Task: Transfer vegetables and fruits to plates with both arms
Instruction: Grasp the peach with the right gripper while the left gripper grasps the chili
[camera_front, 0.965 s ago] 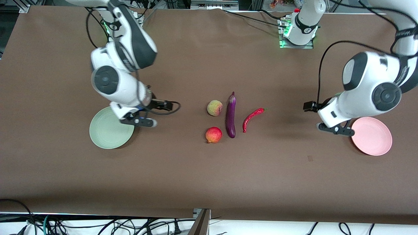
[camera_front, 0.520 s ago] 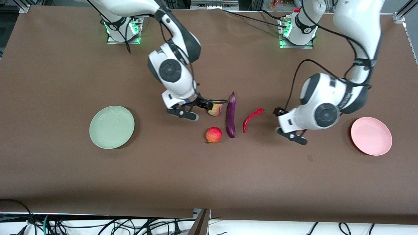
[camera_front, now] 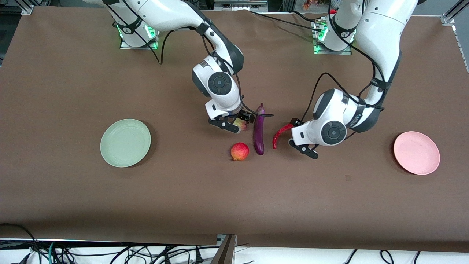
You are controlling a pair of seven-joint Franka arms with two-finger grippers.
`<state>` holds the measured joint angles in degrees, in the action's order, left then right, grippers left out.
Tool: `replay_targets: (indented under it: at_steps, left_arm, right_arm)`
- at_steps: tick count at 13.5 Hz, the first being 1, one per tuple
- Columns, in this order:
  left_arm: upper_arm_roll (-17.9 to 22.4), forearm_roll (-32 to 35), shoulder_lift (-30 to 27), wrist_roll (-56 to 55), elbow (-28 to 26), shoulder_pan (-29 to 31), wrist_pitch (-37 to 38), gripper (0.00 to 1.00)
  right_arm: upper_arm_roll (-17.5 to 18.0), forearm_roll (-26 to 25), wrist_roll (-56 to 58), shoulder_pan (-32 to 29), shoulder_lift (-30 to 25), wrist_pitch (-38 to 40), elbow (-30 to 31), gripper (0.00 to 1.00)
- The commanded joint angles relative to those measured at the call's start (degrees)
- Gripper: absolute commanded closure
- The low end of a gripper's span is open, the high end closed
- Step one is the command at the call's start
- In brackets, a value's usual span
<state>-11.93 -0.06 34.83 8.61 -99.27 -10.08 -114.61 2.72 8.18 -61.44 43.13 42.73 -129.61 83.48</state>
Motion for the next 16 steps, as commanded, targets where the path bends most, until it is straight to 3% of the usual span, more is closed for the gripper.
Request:
replay_targets:
  at_steps: [1, 8, 12, 13, 16]
  left_arm:
    - [0.2, -1.4, -0.4, 1.8, -4.0, -0.1, -5.0, 0.00]
    - [0.0, -0.6, -0.1, 2.3, -4.0, -2.7, -5.4, 0.00]
    - [0.0, -0.6, 1.8, 9.0, -4.2, -4.2, -10.1, 0.00]
    - [0.1, -0.6, 2.3, 9.1, -4.3, -4.4, -10.5, 0.00]
    - [0.0, -0.6, 2.9, 11.9, -4.4, -4.3, -10.5, 0.34]
  right_arm:
    - [-0.8, -2.3, -1.2, 1.3, 2.0, -0.2, -1.7, 0.00]
    - [-0.8, -3.3, -1.1, 1.6, 4.8, -2.9, -1.7, 0.00]
    - [-0.8, -3.3, -1.3, 2.0, 5.6, -4.9, -1.7, 0.01]
    - [-0.8, -3.3, -1.1, 2.0, 5.5, -4.9, -1.7, 0.09]
    - [-0.9, -3.2, -1.0, 1.5, 4.1, -4.1, -1.5, 0.58]
